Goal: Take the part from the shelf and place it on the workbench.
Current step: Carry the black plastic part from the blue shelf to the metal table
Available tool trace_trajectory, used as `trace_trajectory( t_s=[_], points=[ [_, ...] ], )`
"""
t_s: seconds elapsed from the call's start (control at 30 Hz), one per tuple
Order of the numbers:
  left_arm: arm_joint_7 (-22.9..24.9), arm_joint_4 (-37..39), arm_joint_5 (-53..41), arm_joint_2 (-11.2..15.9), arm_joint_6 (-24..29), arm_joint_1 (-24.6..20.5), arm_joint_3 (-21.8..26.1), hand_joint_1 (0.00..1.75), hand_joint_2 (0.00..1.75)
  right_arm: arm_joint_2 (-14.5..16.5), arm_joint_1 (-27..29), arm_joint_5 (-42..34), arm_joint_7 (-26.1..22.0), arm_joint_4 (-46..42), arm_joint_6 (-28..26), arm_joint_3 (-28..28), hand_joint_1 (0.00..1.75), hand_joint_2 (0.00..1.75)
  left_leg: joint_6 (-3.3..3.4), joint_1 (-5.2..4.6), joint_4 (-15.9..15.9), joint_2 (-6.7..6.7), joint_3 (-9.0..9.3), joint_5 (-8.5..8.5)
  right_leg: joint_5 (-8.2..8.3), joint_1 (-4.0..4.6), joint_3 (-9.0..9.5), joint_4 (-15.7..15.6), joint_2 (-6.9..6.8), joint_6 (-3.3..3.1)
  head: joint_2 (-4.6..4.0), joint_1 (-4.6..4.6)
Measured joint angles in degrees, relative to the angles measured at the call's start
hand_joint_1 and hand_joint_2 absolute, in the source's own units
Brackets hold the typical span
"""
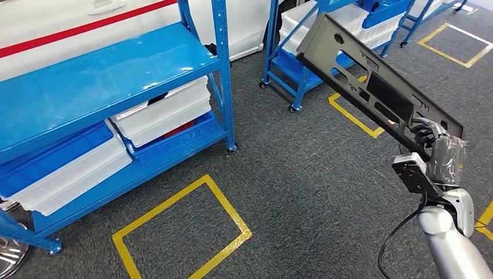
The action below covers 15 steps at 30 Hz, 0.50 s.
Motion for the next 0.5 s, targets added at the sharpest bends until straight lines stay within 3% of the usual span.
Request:
trace_trajectory(
  t_s=[0.07, 0.13, 0.17, 0.27, 0.33, 0.4, 0.47, 0.5],
  points=[
    [0.2, 0.0, -0.2, 0.0, -0.1, -0.1, -0.2, 0.00, 1.75, -0.1, 0.0, 0.0, 0.1, -0.3, 0.1, -0.2, 1.75, 1.75, -0.36, -0.01, 0.6, 1.52, -0.17, -0.39, 3.12, -0.17, 3.54, -5.9, -1.26, 0.21, 0.00, 0.00],
    [0.2, 0.0, -0.4, 0.0, -0.3, -0.2, -0.5, 0.00, 1.75, -0.2, -0.6, 0.0, 0.2, -0.6, 0.1, -0.5, 1.75, 1.75, -0.96, -0.31, 1.4, 2.81, -0.31, -1.00, 5.05, 0.11, 7.13, -12.0, -3.68, -0.39, 0.00, -0.02],
    [0.2, 0.0, -0.5, 0.0, -0.3, -0.3, -0.6, 0.00, 1.75, -0.2, -0.9, 0.0, 0.2, -0.7, 0.1, -0.6, 1.75, 1.75, -1.28, -0.47, 1.6, 3.35, -0.29, -1.26, 5.21, 0.29, 7.79, -13.4, -4.32, -0.84, 0.00, -0.03],
    [0.1, 0.0, -0.7, 0.0, -0.3, -0.5, -0.9, 0.00, 1.75, -0.2, -1.1, 0.2, 0.2, -0.8, 0.0, -0.8, 1.75, 1.75, -2.24, -0.53, 1.8, 4.53, 0.02, -1.67, 5.40, 0.41, 7.50, -13.6, -2.90, -2.07, 0.00, -0.03],
    [0.2, 0.0, -0.6, 0.0, -0.2, -0.5, -1.0, 0.00, 1.75, -0.2, -1.2, 0.3, 0.0, -0.7, -0.1, -0.9, 1.75, 1.75, -2.82, -0.23, 3.9, 2.49, -0.75, -3.50, 5.79, 0.15, 7.41, -13.9, -1.73, -2.82, 0.00, -0.04],
    [0.2, 0.0, -0.2, 0.0, 0.0, -0.3, -1.0, 0.00, 1.75, 0.2, -1.6, 0.4, -0.4, -0.6, -0.1, -0.8, 1.75, 1.75, -3.14, 0.03, 10.8, -0.59, -3.77, -7.46, 6.08, 0.13, 7.13, -14.0, -0.45, -3.41, 0.00, -0.06],
    [0.2, 0.0, 0.1, -0.1, 0.2, -0.3, -1.0, 0.00, 1.75, 0.9, -2.1, 0.5, -0.8, -0.1, 0.0, -0.6, 1.75, 1.75, -3.21, 0.07, 17.6, -1.62, -6.89, -9.98, 6.24, 0.38, 6.85, -14.0, 1.03, -3.69, 0.00, -0.06],
    [0.1, 0.0, 0.3, -0.1, 0.3, -0.3, -1.0, 0.00, 1.75, 1.1, -2.3, 0.5, -0.9, 0.2, 0.0, -0.6, 1.75, 1.75, -3.12, 0.07, 18.3, -1.75, -7.21, -9.58, 6.30, 0.48, 6.79, -13.9, 1.80, -3.71, 0.00, -0.05]
  ],
)
